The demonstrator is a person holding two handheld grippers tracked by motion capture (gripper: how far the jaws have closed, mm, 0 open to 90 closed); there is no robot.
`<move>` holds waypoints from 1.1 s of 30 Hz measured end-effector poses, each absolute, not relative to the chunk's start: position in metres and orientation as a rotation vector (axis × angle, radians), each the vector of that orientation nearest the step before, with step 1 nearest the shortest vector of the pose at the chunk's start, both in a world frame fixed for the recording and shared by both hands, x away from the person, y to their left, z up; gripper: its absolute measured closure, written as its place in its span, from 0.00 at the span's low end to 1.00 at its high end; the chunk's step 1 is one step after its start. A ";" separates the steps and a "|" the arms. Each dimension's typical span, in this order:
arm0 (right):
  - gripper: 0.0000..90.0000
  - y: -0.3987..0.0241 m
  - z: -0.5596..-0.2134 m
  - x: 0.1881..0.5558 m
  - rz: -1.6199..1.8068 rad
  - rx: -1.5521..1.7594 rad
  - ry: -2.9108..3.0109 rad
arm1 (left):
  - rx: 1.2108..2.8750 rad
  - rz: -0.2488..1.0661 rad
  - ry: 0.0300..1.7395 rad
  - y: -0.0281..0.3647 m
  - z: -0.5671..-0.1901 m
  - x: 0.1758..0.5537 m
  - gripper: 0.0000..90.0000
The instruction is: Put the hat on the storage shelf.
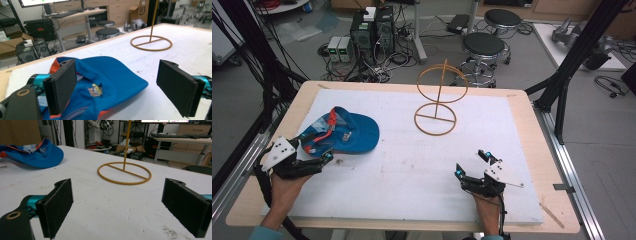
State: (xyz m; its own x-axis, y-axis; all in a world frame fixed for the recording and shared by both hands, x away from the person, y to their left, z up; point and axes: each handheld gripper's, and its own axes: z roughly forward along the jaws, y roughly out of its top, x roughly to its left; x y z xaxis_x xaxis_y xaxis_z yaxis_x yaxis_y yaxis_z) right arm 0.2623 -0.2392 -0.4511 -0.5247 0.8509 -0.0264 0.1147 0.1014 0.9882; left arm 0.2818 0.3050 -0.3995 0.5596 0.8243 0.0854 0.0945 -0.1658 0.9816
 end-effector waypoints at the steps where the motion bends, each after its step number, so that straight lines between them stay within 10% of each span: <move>1: 0.10 -0.239 -0.451 0.262 1.478 0.949 1.747 | 1.649 0.779 0.787 0.306 -0.394 0.286 0.19; 33: 0.10 -0.239 -0.451 0.262 1.478 0.956 1.749 | 2.049 0.571 1.094 0.325 -0.388 0.374 0.25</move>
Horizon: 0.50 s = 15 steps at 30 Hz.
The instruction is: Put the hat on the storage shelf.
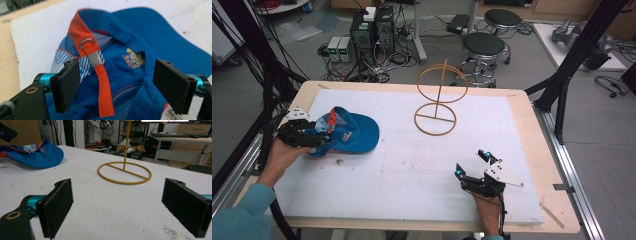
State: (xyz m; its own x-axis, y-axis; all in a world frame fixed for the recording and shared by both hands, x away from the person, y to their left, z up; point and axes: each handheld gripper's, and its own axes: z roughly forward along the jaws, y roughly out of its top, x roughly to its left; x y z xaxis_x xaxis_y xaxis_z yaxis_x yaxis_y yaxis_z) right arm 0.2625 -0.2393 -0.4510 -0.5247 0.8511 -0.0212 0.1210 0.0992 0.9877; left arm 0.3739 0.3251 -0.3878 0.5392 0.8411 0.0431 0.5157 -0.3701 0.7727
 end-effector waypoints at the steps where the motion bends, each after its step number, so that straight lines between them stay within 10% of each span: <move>1: 0.10 -0.239 -0.451 0.262 1.479 0.955 1.750 | 2.065 0.560 1.111 0.326 -0.391 0.377 0.25; 15: 0.10 -0.239 -0.451 0.262 1.479 0.958 1.754 | 2.156 0.577 1.217 0.329 -0.403 0.385 0.42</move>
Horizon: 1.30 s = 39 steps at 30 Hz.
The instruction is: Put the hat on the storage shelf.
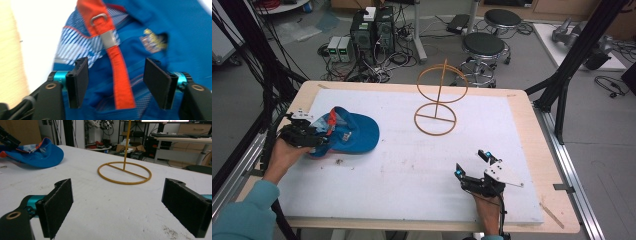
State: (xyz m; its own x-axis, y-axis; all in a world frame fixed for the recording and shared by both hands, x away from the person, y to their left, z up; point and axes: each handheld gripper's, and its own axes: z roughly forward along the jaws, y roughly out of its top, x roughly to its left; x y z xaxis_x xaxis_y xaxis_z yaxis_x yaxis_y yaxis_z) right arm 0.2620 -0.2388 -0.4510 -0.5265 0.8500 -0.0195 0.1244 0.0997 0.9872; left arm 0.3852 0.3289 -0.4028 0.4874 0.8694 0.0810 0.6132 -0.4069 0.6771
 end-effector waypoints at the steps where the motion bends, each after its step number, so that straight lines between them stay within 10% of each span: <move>1: 0.10 -0.239 -0.451 0.263 1.476 0.948 1.749 | 2.164 0.583 1.223 0.329 -0.404 0.386 0.43; 16: 0.10 -0.240 -0.451 0.262 1.486 0.969 1.745 | 2.226 0.554 1.302 0.326 -0.416 0.391 0.60; 23: 0.10 -0.240 -0.451 0.263 1.484 0.963 1.746 | 2.260 0.533 1.301 0.326 -0.417 0.391 0.85; 39: 0.10 -0.240 -0.451 0.262 1.485 0.968 1.745 | 2.122 0.554 1.227 0.330 -0.403 0.384 0.87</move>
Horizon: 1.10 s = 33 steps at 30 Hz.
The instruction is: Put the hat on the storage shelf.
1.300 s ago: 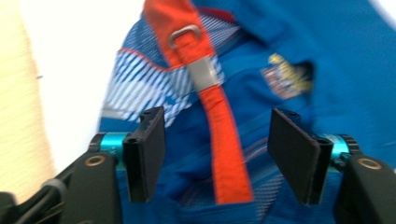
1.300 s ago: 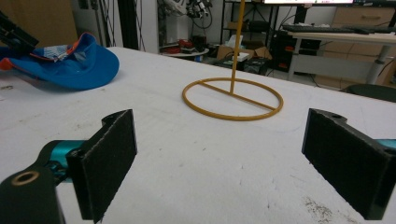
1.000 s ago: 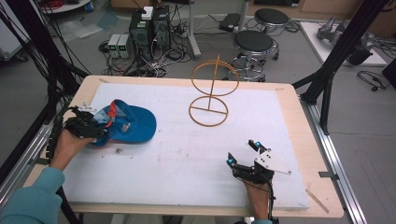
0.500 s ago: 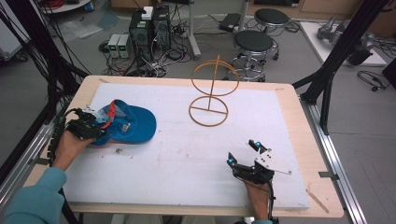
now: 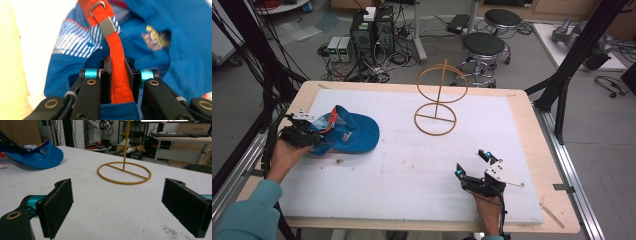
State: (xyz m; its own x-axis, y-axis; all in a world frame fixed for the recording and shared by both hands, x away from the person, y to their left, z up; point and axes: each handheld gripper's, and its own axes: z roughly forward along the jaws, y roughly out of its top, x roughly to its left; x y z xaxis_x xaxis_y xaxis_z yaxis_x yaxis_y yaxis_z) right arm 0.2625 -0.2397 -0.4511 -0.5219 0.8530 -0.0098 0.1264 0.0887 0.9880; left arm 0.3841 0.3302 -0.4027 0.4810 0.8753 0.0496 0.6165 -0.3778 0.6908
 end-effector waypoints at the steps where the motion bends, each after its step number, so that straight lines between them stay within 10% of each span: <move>1: 0.10 -0.240 -0.451 0.263 1.484 0.962 1.746 | 2.085 0.558 1.223 0.332 -0.401 0.383 0.87; 20: 0.10 -0.240 -0.451 0.263 1.483 0.965 1.745 | 1.593 0.542 0.931 0.351 -0.384 0.363 0.87; 33: 0.10 -0.240 -0.451 0.263 1.481 0.965 1.746 | 1.548 0.560 0.880 0.344 -0.370 0.356 0.87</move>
